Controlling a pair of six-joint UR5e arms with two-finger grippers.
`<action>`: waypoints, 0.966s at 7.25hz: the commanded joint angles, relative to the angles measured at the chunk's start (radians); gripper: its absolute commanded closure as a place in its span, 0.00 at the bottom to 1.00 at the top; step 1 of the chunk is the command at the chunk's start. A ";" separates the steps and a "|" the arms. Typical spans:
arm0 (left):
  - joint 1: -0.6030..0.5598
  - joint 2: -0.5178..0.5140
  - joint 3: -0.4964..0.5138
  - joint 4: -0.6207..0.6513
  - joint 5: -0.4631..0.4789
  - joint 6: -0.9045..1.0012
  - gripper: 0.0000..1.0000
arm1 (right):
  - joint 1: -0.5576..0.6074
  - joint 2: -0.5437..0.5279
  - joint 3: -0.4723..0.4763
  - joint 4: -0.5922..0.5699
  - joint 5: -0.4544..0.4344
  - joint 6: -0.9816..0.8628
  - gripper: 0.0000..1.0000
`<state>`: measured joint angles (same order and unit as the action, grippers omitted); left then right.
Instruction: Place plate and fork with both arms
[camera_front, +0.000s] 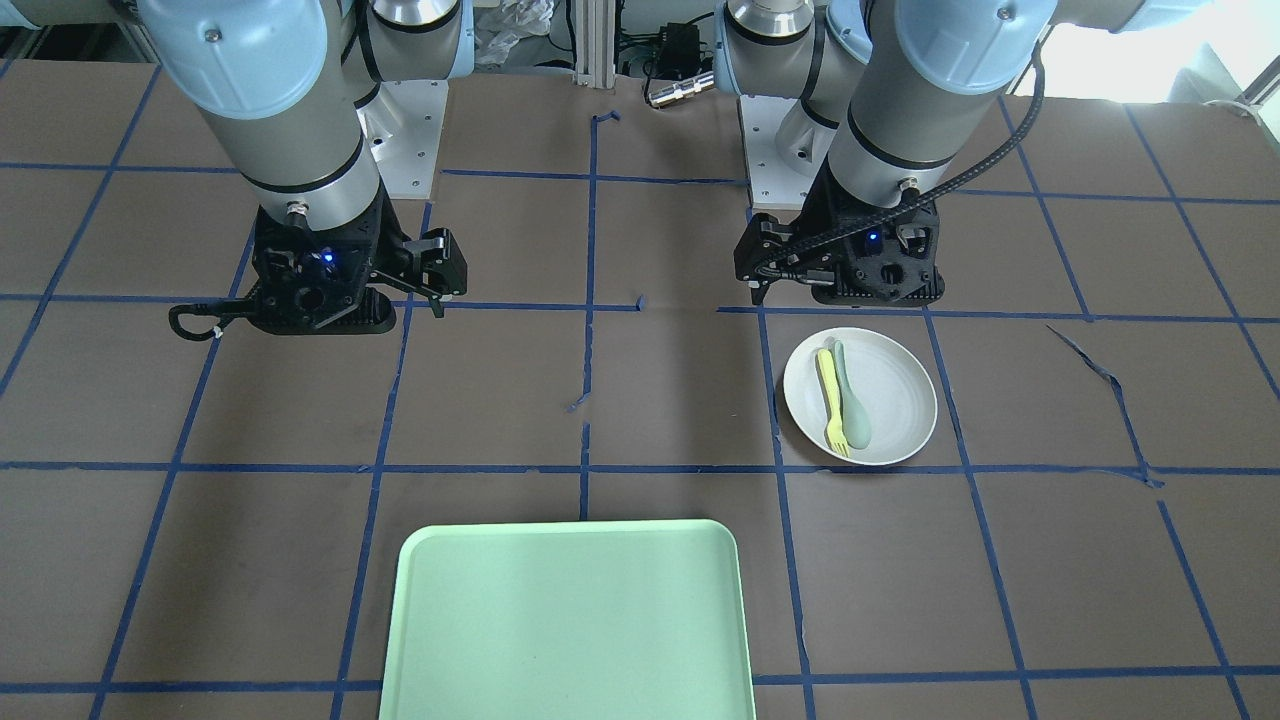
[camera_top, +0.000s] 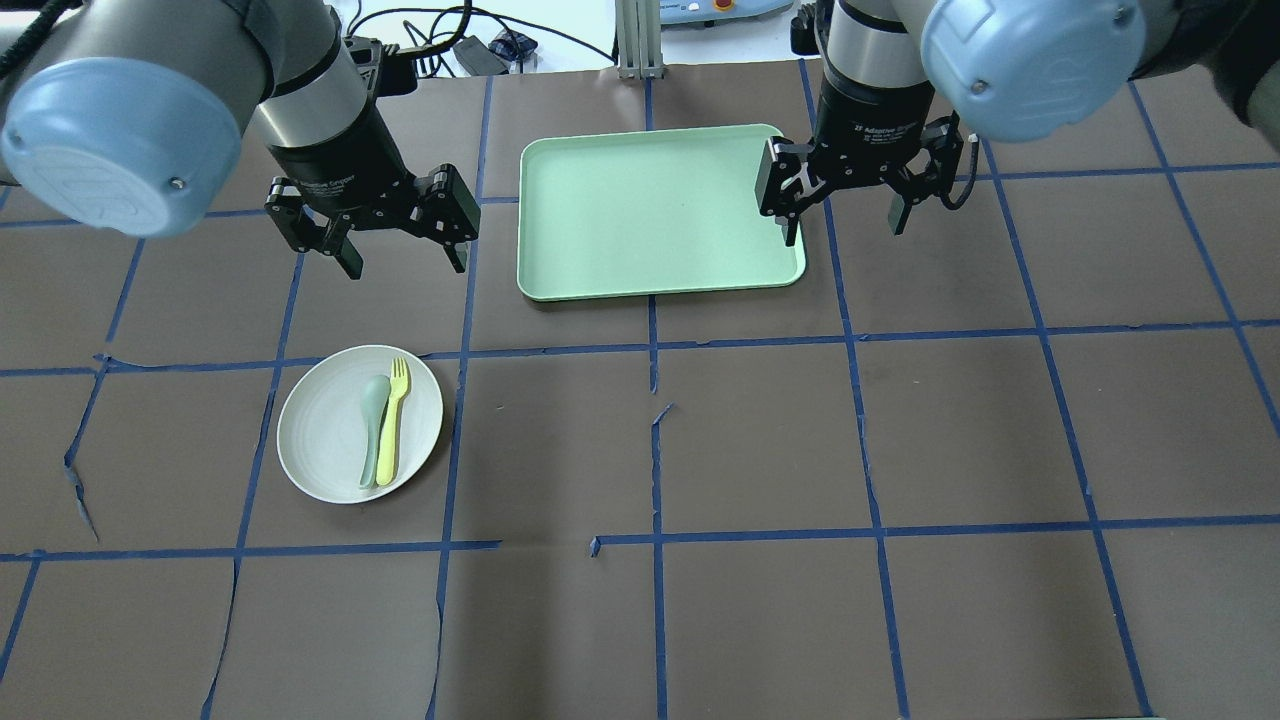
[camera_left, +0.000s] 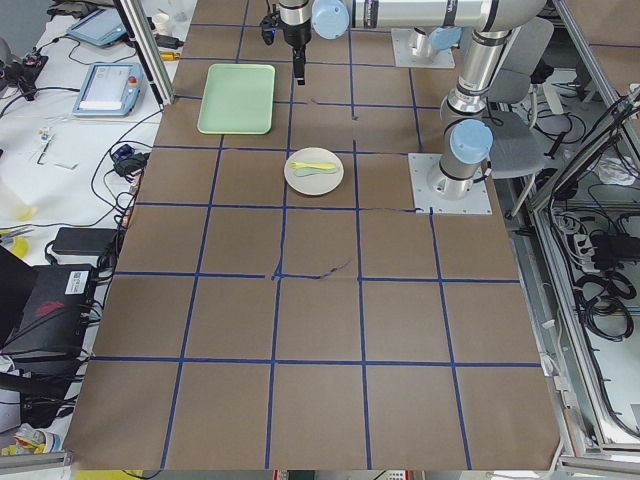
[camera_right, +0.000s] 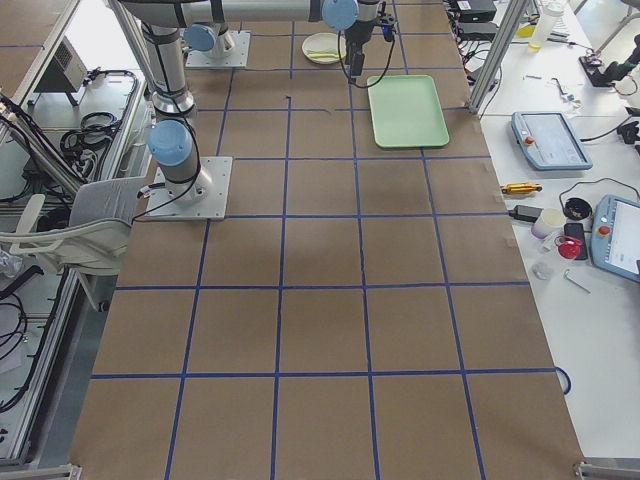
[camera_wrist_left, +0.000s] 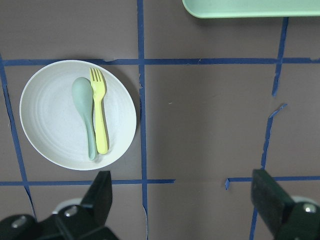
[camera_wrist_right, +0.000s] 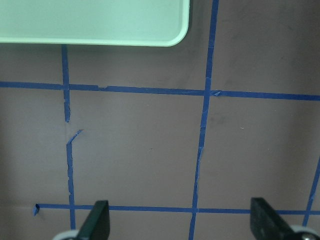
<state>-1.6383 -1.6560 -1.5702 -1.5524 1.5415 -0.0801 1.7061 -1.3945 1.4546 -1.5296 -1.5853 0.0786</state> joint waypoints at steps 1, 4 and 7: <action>0.000 -0.002 -0.004 0.000 -0.001 0.000 0.00 | 0.001 -0.001 0.003 -0.003 0.001 0.001 0.00; -0.002 -0.016 -0.007 0.000 -0.001 0.000 0.00 | 0.000 0.002 0.004 -0.003 0.001 -0.005 0.00; -0.002 -0.014 -0.007 0.006 0.000 0.002 0.00 | 0.001 -0.003 0.004 0.008 0.019 0.003 0.00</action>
<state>-1.6398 -1.6711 -1.5772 -1.5480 1.5408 -0.0792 1.7060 -1.3965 1.4587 -1.5236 -1.5805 0.0812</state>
